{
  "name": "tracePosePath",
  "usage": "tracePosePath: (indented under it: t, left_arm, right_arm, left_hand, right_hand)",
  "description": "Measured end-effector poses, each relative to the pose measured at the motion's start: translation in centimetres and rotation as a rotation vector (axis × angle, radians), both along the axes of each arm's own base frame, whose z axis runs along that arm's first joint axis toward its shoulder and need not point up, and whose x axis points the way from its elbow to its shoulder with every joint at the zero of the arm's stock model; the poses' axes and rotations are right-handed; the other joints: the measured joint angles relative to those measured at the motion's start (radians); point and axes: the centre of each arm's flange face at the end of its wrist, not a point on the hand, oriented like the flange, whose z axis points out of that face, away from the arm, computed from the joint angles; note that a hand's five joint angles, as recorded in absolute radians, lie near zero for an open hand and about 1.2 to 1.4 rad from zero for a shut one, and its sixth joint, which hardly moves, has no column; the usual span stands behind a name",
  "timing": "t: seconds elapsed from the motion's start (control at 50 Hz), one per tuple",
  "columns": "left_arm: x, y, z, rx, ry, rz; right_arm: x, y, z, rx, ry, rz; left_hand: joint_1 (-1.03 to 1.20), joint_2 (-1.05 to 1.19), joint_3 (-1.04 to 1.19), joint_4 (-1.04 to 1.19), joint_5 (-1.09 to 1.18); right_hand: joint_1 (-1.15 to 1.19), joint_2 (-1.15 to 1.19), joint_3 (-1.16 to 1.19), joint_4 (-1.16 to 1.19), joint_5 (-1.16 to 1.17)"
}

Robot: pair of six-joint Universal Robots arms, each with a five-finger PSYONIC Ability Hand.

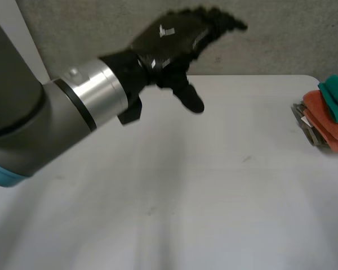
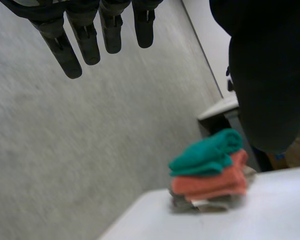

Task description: Fold the laundry.

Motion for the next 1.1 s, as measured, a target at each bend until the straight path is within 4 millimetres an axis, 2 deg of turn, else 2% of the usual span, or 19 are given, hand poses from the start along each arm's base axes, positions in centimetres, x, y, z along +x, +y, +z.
tracePosePath:
  t: [0.1,0.14,0.18,0.22,0.28,0.32,0.36,0.4,0.42,0.44,0.5,0.62,0.74,0.8,0.84,0.88,0.96,1.0,1.1]
  left_arm:
    - [1.3,-0.8,4.4,-0.070,0.116,0.103]
    - [2.7,-2.3,6.3,-0.096,0.171,0.201]
    - [5.1,-4.6,7.8,-0.123,0.212,0.334]
    - [7.2,-6.7,8.4,-0.139,0.224,0.441]
    - [11.6,-10.5,8.3,-0.164,0.197,0.643]
    - [15.8,-14.1,6.5,-0.175,0.090,0.820]
    - [17.8,-16.3,3.9,-0.165,-0.025,0.901]
    - [18.6,-17.5,2.3,-0.159,-0.094,0.933]
    - [20.1,-19.7,-1.3,-0.140,-0.238,0.973]
    - [20.7,-20.6,-3.1,-0.128,-0.302,0.985]
    - [23.0,-23.7,-10.2,-0.076,-0.517,0.995]
    - [25.4,-27.5,-19.5,-0.055,-0.664,0.983]
    - [25.8,-30.0,-23.8,-0.121,-0.637,0.961]
    - [25.4,-30.8,-25.1,-0.158,-0.605,0.921]
    - [25.0,-31.0,-25.3,-0.173,-0.591,0.898]
    - [24.5,-31.0,-25.2,-0.185,-0.578,0.882]
    - [23.5,-30.9,-23.4,-0.211,-0.552,0.883]
    - [21.7,-30.0,-18.1,-0.260,-0.463,0.906]
    - [19.3,-27.2,-10.5,-0.291,-0.270,0.898]
  right_arm:
    - [6.6,-1.3,5.3,-0.279,0.019,0.135]
    - [9.7,-0.9,6.9,-0.378,-0.009,0.231]
    - [14.0,0.0,8.1,-0.465,-0.054,0.383]
    - [17.0,0.8,8.1,-0.492,-0.084,0.493]
    - [22.9,2.5,6.7,-0.476,-0.137,0.704]
    - [28.8,5.1,3.7,-0.384,-0.182,0.908]
    - [31.5,6.6,1.1,-0.291,-0.202,0.990]
    - [32.7,7.4,-0.6,-0.231,-0.206,1.022]
    - [34.0,8.5,-3.0,-0.141,-0.206,1.054]
    - [35.0,9.4,-5.6,-0.047,-0.198,1.069]
    - [36.1,11.2,-10.6,0.141,-0.157,1.076]
    - [36.3,13.5,-16.3,0.342,-0.095,1.055]
    - [35.8,14.4,-18.2,0.402,-0.088,1.042]
    - [35.4,14.5,-18.7,0.409,-0.093,1.031]
    - [35.0,14.4,-18.9,0.406,-0.095,1.020]
    - [34.7,14.2,-19.0,0.401,-0.097,1.008]
    - [34.2,13.9,-19.0,0.394,-0.099,0.990]
    - [33.7,13.6,-18.9,0.383,-0.100,0.970]
    - [33.3,13.3,-18.5,0.368,-0.099,0.957]
  left_hand:
    - [0.000,0.000,0.000,0.000,0.000]
    - [0.000,0.000,0.000,0.000,0.000]
    - [0.000,0.000,0.000,0.000,0.000]
    - [0.000,0.000,0.000,0.000,0.000]
    - [0.000,0.000,0.000,0.000,0.000]
    - [0.000,0.000,0.000,0.000,0.000]
    - [0.000,0.000,0.000,0.000,0.000]
    - [0.000,0.000,0.000,0.000,0.000]
    - [0.000,0.000,0.000,0.000,0.000]
    - [0.000,0.000,0.000,0.000,0.000]
    - [0.000,0.000,0.000,0.000,0.000]
    - [0.000,0.000,0.000,-0.001,0.000]
    - [0.009,0.006,0.005,0.006,0.004]
    - [0.321,0.287,0.286,0.274,0.261]
    - [0.777,0.724,0.716,0.712,0.682]
    - [0.868,0.915,0.885,0.925,0.863]
    - [0.868,0.976,0.930,0.991,0.880]
    - [0.877,0.982,0.931,0.994,0.880]
    - [0.897,0.986,0.941,0.995,0.898]
  right_hand:
    - [0.000,0.000,0.000,0.000,0.000]
    - [0.000,0.000,0.000,0.000,0.000]
    - [0.000,0.000,0.000,0.000,0.000]
    - [0.000,0.000,0.000,0.000,0.000]
    - [0.000,0.000,0.000,0.000,0.000]
    - [0.000,0.000,0.000,0.000,0.000]
    - [0.000,0.000,0.000,0.000,0.000]
    - [0.000,0.000,0.000,0.000,0.000]
    - [0.000,0.000,0.000,0.000,0.000]
    - [0.000,0.000,0.000,0.000,0.000]
    - [0.000,0.000,0.000,0.000,0.000]
    - [0.000,0.000,0.000,0.000,0.000]
    - [0.000,0.000,0.000,0.000,0.000]
    - [0.000,0.000,0.000,0.000,0.000]
    - [0.000,0.000,0.000,0.000,0.000]
    - [0.000,0.000,0.000,0.000,0.000]
    - [0.000,0.000,0.000,0.000,0.000]
    - [0.000,0.000,0.000,0.000,0.000]
    - [0.000,0.000,0.000,0.000,0.000]
